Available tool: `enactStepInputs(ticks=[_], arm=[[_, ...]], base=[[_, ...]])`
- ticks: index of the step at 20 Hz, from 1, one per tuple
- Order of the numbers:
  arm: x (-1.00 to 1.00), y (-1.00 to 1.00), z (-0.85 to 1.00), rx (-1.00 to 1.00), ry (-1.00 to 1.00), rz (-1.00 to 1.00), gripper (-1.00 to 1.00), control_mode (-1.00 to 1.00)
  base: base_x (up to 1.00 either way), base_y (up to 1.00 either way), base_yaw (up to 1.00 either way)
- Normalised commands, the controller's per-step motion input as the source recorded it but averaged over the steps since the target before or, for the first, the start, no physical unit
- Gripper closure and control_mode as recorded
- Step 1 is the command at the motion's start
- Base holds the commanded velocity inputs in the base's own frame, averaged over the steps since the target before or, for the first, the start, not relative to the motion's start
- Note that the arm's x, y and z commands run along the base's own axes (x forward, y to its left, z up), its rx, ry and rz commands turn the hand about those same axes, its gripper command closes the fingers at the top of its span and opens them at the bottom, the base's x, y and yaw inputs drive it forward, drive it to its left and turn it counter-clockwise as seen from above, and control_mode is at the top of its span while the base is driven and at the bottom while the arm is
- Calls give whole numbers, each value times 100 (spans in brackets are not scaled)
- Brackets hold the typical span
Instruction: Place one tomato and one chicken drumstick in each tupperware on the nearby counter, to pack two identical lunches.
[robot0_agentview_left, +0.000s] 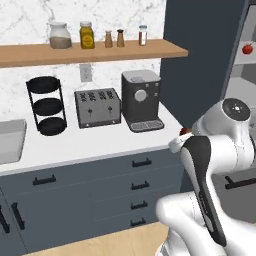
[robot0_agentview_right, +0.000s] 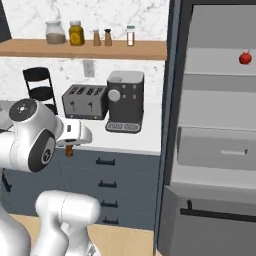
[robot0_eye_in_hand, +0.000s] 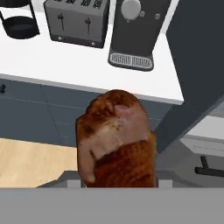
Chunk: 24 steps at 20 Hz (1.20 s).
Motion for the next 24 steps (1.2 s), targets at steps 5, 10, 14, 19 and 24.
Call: enactStepInputs(ticks=[5, 10, 14, 19, 24], arm=[[0, 0, 0, 0, 0, 0, 100, 100], [0, 0, 0, 0, 0, 0, 100, 100], [0, 0, 0, 0, 0, 0, 100, 100], [0, 0, 0, 0, 0, 0, 100, 100], [0, 0, 0, 0, 0, 0, 100, 100]], base=[[37, 100, -3], [37, 100, -6], [39, 100, -6], [49, 100, -8], [57, 100, -6]])
